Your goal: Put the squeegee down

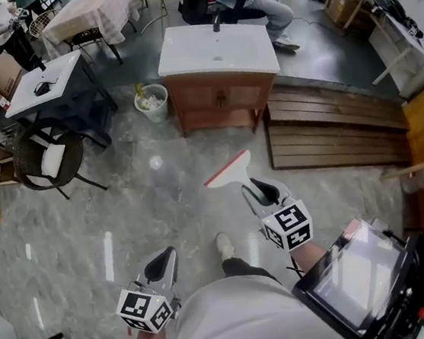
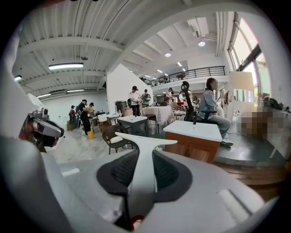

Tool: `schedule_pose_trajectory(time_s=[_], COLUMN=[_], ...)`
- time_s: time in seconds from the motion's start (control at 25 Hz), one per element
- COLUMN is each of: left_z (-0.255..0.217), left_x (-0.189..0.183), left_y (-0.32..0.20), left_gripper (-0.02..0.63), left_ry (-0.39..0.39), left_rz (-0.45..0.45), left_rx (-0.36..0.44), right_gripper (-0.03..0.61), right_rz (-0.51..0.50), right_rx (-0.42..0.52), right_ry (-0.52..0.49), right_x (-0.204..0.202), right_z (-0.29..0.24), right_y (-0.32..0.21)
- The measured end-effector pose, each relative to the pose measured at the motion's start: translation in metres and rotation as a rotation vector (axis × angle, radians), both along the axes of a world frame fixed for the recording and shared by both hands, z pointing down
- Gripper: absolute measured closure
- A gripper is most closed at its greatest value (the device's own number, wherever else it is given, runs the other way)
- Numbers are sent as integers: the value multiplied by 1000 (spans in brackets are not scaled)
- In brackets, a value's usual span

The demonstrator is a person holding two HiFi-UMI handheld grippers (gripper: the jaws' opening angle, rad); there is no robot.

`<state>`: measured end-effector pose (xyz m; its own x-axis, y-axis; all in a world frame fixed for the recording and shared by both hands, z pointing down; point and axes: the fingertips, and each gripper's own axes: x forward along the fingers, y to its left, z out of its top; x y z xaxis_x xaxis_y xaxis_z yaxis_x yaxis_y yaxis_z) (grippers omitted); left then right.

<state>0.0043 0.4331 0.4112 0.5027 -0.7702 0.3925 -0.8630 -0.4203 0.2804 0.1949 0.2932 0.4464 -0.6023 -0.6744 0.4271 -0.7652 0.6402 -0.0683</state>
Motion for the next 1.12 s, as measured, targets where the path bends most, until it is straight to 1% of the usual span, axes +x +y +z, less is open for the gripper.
schedule_pose_trajectory(time_s=[0.12, 0.24, 0.44, 0.56, 0.8, 1.12], left_z=[1, 3, 3, 8, 12, 7], left_x=[10, 14, 13, 3, -41, -133], left_y=[-48, -93, -141, -170, -246, -368], left_gripper=[606, 606, 606, 606, 606, 606], left_ry=[-7, -7, 9, 8, 24, 1], left_rz=[11, 27, 37, 48, 81, 200], left_rx=[0, 13, 27, 30, 50, 51], right_gripper=[480, 480, 480, 480, 480, 480], right_rz=[23, 51, 69, 90, 155, 263], right_rx=[-1, -6, -6, -5, -23, -11], right_ry=[-11, -14, -15, -17, -16, 21], right_x=[10, 13, 3, -7, -43, -120], right_z=[8, 16, 24, 30, 41, 35], right_y=[-50, -90, -137, -168, -242, -356])
